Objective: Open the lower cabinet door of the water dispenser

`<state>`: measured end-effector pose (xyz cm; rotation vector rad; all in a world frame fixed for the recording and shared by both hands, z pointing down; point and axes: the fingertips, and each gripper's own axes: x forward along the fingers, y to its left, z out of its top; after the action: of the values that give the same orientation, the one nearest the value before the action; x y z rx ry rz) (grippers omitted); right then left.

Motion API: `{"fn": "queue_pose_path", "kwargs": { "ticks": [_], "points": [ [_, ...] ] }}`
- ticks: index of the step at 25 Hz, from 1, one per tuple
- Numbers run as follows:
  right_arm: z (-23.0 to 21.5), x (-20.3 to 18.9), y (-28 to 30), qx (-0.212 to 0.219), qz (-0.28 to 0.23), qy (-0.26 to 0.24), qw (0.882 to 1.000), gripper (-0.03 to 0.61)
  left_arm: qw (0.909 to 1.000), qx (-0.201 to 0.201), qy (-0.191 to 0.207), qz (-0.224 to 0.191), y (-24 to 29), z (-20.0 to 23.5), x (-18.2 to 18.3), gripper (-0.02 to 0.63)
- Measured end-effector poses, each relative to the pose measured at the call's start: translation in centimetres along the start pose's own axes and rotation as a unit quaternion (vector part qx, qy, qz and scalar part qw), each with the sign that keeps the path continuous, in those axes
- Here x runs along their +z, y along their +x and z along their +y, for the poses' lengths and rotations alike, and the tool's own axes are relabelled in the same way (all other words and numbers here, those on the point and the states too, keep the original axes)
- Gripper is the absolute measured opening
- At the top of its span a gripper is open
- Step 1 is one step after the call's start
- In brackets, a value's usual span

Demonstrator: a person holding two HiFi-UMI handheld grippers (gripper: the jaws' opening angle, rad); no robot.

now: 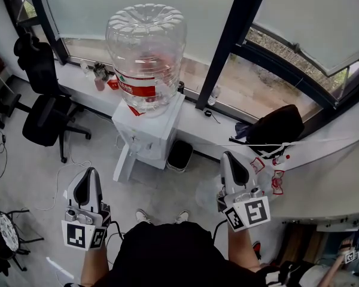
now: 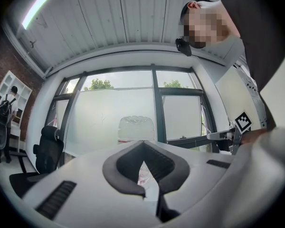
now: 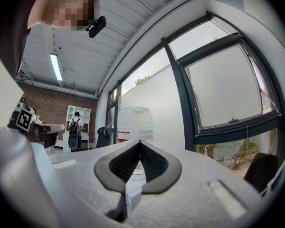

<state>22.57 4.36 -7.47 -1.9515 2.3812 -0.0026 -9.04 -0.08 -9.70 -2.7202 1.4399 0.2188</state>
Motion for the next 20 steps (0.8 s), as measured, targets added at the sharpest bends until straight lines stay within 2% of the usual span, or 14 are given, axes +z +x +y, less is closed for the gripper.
{"fn": "queue_pose_path", "kwargs": {
  "ticks": [10, 20],
  "points": [
    [0.4, 0.5, 0.7, 0.006, -0.003, -0.018, 1.000, 0.005, 0.9999, -0.013, -0.002, -0.008, 1.0, -0.2, 0.6, 0.008],
    [0.0, 0.6, 1.7, 0.016, -0.006, -0.020, 1.000, 0.005, 1.0000, -0.005, 0.006, 0.000, 1.5, 0.0, 0.0, 0.008]
  ]
}}
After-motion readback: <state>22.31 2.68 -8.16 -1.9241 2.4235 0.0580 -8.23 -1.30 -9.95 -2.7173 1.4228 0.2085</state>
